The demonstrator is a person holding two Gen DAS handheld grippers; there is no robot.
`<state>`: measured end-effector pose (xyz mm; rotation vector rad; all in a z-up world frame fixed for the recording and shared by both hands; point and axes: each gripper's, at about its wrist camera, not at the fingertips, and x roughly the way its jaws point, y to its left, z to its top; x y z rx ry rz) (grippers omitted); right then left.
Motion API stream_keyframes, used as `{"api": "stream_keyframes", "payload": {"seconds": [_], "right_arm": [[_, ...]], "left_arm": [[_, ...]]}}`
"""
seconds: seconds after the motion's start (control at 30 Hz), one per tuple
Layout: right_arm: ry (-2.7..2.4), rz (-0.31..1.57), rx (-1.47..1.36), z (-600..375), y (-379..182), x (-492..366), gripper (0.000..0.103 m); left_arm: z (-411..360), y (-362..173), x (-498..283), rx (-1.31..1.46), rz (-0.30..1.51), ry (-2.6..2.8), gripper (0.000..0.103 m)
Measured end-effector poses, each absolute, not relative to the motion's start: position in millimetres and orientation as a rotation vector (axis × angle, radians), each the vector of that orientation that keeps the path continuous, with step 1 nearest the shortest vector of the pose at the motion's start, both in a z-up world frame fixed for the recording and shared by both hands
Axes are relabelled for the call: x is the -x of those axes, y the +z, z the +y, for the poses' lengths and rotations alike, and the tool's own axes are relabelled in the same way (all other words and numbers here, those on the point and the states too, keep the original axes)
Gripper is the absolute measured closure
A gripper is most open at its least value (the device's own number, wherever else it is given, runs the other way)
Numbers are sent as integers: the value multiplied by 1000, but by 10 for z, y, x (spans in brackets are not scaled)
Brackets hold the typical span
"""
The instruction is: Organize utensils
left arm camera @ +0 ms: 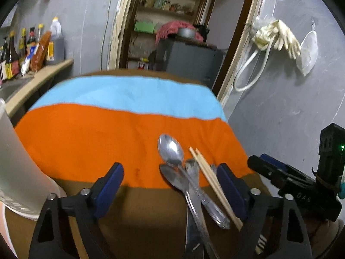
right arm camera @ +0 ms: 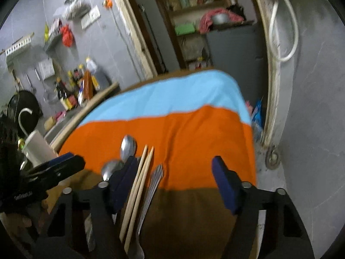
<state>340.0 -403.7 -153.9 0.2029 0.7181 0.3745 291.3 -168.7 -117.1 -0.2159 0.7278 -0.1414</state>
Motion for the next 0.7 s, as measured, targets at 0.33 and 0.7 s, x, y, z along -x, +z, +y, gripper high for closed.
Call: {"api": "stream_keyframes", "payload": {"seconds": [0.33, 0.7], "right_arm": [[462, 856, -150, -3762, -1834, -3477, 72], [468, 906, -99, -3647, -1879, -3492, 75]], "left_arm": [[-1713, -1497, -3088, 269, 894, -183, 69], [-1737, -1575, -3226, 364, 956, -247, 84]]}}
